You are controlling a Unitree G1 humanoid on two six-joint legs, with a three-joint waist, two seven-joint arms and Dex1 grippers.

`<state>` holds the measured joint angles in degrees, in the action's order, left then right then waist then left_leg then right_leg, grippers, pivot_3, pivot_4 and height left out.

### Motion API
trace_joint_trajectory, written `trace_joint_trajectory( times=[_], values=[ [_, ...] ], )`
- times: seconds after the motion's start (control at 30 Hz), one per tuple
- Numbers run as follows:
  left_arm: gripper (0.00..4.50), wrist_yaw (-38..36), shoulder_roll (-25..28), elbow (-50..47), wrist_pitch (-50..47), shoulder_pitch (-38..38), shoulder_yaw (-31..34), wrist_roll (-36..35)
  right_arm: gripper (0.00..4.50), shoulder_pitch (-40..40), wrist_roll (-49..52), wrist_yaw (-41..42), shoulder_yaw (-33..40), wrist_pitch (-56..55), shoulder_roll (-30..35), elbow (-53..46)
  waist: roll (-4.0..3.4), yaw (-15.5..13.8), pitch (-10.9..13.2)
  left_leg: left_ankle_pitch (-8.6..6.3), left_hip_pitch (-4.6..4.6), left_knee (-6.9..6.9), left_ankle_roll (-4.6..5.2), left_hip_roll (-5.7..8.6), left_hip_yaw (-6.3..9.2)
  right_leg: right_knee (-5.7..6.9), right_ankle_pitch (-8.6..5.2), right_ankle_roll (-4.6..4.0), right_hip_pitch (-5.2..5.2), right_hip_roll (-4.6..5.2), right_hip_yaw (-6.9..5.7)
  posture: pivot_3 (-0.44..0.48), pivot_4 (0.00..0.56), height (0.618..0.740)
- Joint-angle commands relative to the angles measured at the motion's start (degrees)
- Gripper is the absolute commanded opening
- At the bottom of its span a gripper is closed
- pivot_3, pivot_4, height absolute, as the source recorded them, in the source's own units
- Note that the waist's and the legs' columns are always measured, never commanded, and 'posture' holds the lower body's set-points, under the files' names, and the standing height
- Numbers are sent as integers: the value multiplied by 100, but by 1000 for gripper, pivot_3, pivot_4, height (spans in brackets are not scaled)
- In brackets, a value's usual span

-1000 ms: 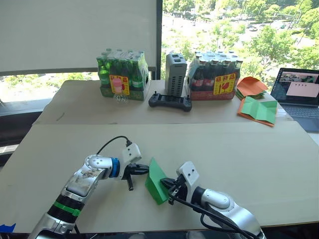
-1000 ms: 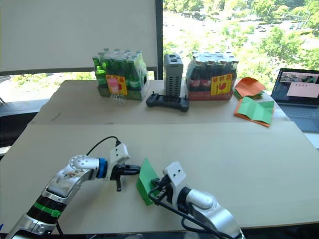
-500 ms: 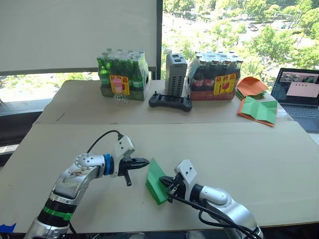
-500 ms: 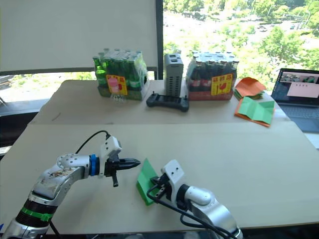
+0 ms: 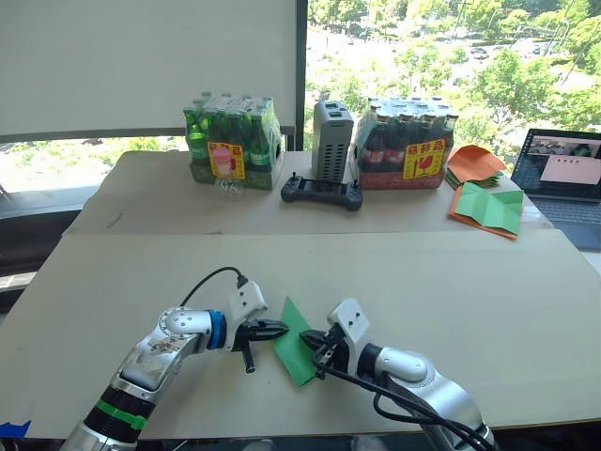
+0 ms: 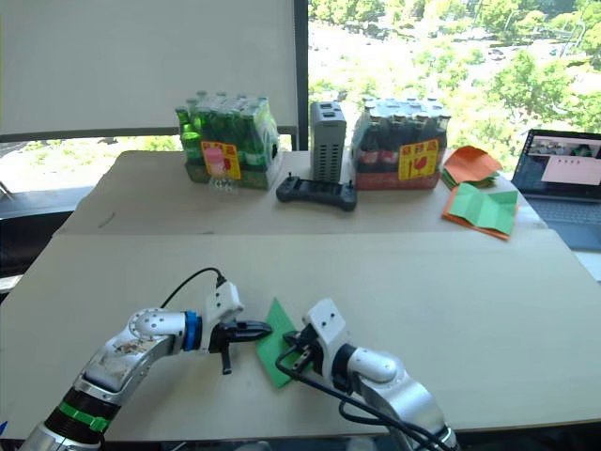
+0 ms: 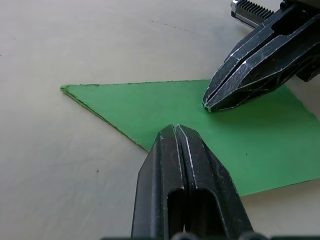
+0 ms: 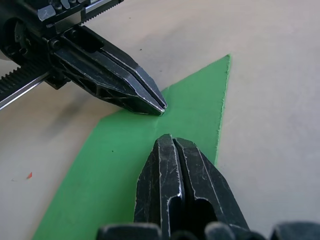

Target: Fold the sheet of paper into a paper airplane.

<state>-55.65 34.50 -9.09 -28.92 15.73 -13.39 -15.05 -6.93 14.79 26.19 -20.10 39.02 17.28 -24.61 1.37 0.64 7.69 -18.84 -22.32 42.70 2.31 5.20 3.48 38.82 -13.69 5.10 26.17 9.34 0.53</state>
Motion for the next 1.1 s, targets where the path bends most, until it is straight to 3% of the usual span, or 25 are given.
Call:
trace_joint_trajectory(
  times=[0.03,0.43,1.1],
  values=[
    [59,-9,62,78,-12,-83,-159,159,0,-356,-45,64,14,-40,-57,123,0,0,0,0,0,0,0,0,0,0,0,0,0,0,0,0,150,678],
    [59,25,120,4,6,-153,-195,227,0,-879,-553,113,-312,40,3,879,0,6,-1,0,4,-1,0,-1,0,2,0,0,0,-1,0,0,150,678],
    [59,43,227,-146,5,-287,-159,272,0,-1810,-987,-21,-286,-86,-682,2110,-2,26,-2,2,11,-4,-4,-1,0,10,0,-1,3,-1,0,0,150,678]
  ],
)
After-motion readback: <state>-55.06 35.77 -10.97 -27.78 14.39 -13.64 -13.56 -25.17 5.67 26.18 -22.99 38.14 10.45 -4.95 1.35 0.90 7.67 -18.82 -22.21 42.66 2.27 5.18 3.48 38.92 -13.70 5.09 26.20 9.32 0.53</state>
